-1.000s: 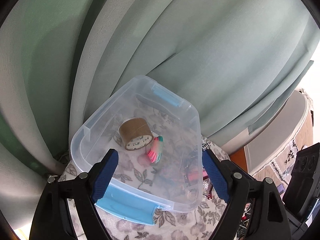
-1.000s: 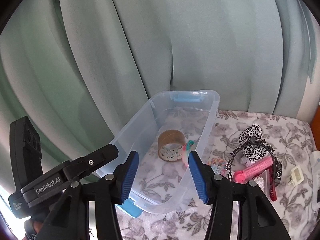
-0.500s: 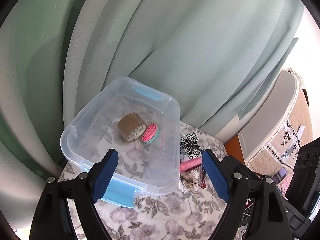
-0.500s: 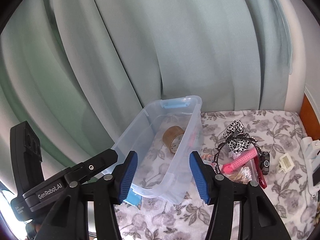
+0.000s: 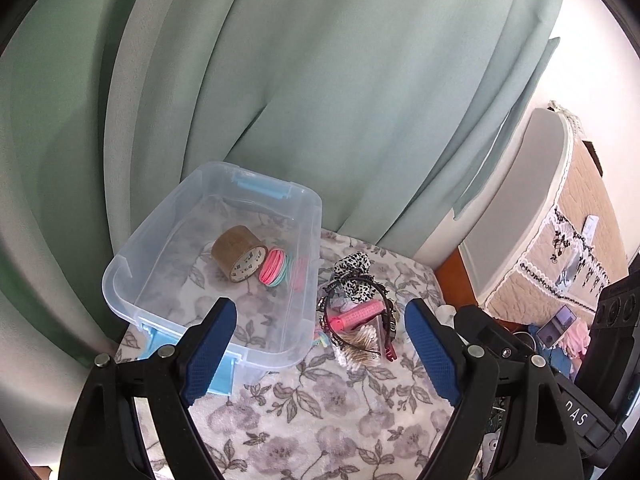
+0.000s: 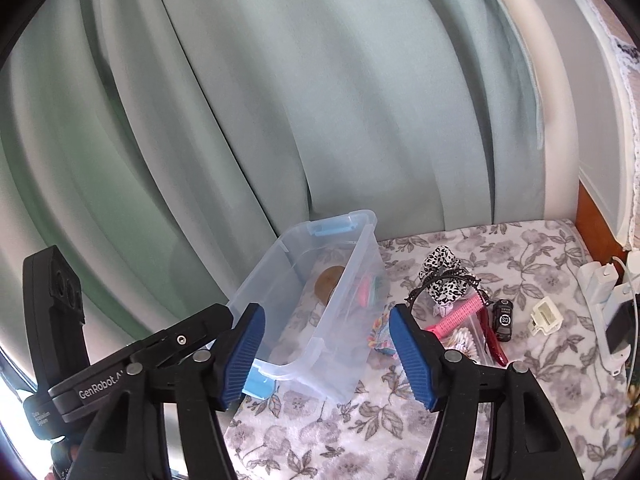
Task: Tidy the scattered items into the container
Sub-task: 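Withdraw both tools from the container toward the remaining items, then grasp the black headband with the left tool while the right tool grasps the white clip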
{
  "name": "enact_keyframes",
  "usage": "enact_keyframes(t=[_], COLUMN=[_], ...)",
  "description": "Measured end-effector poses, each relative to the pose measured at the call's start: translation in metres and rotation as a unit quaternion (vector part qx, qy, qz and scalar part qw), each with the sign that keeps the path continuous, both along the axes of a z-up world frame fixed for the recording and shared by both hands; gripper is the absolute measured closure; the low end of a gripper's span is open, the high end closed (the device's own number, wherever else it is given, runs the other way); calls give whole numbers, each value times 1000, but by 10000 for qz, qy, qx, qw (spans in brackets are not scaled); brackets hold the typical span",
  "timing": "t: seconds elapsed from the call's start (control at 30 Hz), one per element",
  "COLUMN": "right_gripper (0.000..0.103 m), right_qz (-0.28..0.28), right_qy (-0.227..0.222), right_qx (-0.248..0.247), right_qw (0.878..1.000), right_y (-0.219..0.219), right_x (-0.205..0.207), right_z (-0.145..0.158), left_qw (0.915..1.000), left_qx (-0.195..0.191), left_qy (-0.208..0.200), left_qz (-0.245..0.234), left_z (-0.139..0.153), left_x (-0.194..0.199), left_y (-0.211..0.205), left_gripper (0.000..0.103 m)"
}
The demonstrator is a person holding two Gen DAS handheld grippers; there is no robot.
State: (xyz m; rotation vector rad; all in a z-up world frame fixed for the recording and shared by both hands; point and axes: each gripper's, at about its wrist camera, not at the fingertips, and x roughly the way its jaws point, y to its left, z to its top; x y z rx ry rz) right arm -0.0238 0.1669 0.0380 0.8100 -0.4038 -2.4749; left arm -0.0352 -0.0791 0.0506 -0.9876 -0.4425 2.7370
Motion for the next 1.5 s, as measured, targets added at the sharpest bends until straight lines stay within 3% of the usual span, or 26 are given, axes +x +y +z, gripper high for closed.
enact_keyframes(t=[0.23,0.5,0.77,1.33,1.5], right_gripper=[27,27,27,27,27], right_qz=[-451,-1259,-1531,-1763,-1740], right_qy=[-179,-554,-729,-1416,-1608], right_qx=[-57,-11,66,196,315], right_qw=[9988,9905,9855,9739,9710], right_y=[35,81,102,126,129], right_x=[2,-3,-3,-23,-33], right_z=[-14,-35,-48,-109,-129], left_qw=[9999,9997,9982,9932,9912], left_qx=[122,235,370,-206,-397], left_qy=[-25,-75,-395,-902,-980], left_qz=[27,-37,-258,-703,-793], left_z=[-2,-10,-27,-75,-91], left_x=[-1,-1,-9,-39,-52], left_y=[4,9,26,80,99], left_gripper=[16,16,16,17,24])
